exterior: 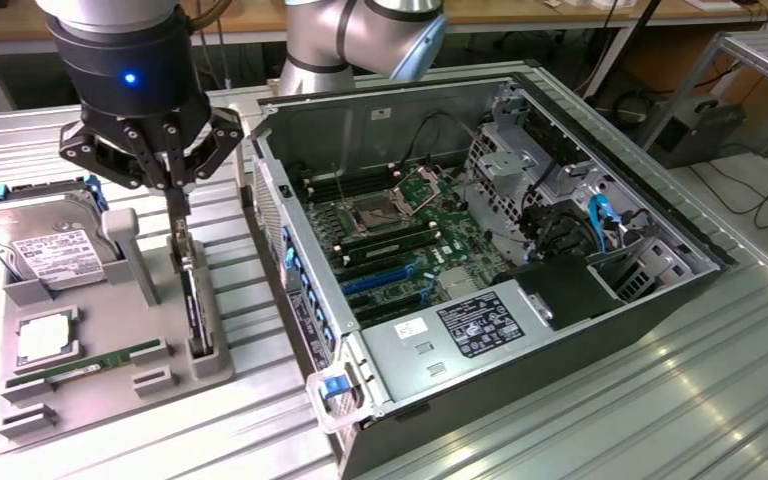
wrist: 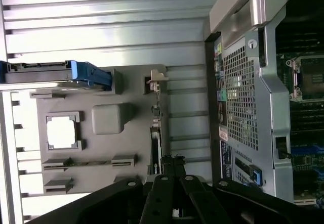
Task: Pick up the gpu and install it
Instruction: 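Reach for the gpu, then pick up the gpu and move the gpu toward the slot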
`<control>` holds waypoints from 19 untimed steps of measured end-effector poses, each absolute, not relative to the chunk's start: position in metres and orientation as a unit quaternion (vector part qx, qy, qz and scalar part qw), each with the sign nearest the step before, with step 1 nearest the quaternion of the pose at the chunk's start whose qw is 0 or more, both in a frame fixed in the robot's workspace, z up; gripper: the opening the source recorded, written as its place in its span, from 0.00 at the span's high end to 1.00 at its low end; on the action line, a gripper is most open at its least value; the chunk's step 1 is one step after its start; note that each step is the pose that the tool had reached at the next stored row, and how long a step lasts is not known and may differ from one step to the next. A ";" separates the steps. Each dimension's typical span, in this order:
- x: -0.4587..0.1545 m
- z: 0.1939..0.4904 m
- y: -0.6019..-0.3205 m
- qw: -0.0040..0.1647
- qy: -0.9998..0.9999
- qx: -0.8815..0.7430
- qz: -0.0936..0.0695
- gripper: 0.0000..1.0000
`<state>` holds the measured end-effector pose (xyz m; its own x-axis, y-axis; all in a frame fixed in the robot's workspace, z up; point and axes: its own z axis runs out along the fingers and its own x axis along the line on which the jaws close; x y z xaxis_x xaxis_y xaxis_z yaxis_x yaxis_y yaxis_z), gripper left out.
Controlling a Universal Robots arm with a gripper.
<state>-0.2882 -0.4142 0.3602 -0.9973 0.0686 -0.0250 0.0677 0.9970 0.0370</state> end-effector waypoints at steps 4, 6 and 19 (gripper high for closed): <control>-0.299 0.358 -0.419 0.013 0.999 0.034 0.018 0.89; -0.299 0.358 -0.419 0.013 0.999 0.034 0.018 0.89; -0.299 0.358 -0.419 0.013 0.999 0.035 0.018 0.83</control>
